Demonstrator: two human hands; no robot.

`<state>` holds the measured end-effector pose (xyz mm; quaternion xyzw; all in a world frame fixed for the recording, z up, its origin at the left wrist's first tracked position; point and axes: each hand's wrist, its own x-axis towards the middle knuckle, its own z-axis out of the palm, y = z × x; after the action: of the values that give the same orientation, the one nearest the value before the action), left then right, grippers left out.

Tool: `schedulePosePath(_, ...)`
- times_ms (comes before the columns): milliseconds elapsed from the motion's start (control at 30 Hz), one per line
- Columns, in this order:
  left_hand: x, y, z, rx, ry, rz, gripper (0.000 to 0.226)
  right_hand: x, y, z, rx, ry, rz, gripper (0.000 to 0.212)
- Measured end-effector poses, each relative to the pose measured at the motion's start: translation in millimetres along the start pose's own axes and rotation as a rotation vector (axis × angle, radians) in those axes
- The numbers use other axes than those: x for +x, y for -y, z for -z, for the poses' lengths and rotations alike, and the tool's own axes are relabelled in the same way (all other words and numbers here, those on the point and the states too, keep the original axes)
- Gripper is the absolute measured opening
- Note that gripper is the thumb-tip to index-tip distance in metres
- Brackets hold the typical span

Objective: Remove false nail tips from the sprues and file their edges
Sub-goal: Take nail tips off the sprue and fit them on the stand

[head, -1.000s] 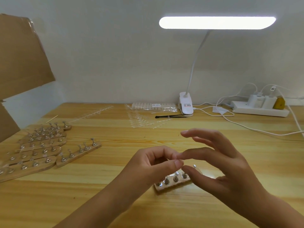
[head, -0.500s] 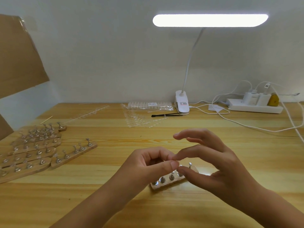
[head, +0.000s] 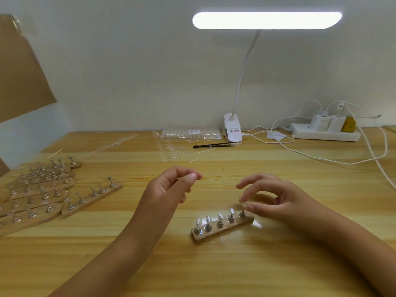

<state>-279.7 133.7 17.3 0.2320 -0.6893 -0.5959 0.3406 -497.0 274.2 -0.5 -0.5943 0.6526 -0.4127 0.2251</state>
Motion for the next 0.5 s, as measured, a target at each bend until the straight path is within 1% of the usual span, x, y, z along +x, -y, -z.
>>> schedulePosePath(200, 0.6, 2.1, -0.4, 0.029, 0.005, 0.02, 0.02, 0.1, -3.3, -0.1, -0.085, 0.015, 0.011, 0.017)
schedulePosePath(300, 1.1, 3.0, -0.4, 0.032, 0.011, 0.022, 0.02, 2.1, -5.4, -0.3, -0.155, 0.021, 0.033, 0.021)
schedulePosePath(400, 2.8, 3.6, -0.1, 0.038, 0.017, 0.034, 0.011, 3.2, -5.6, 0.5, -0.205, 0.026, 0.069, 0.025)
schedulePosePath(500, 5.8, 4.3, 4.1, 0.145, 0.083, 0.072, 0.018, 3.3, -6.0, 0.8, -0.216, 0.025, 0.091, 0.027)
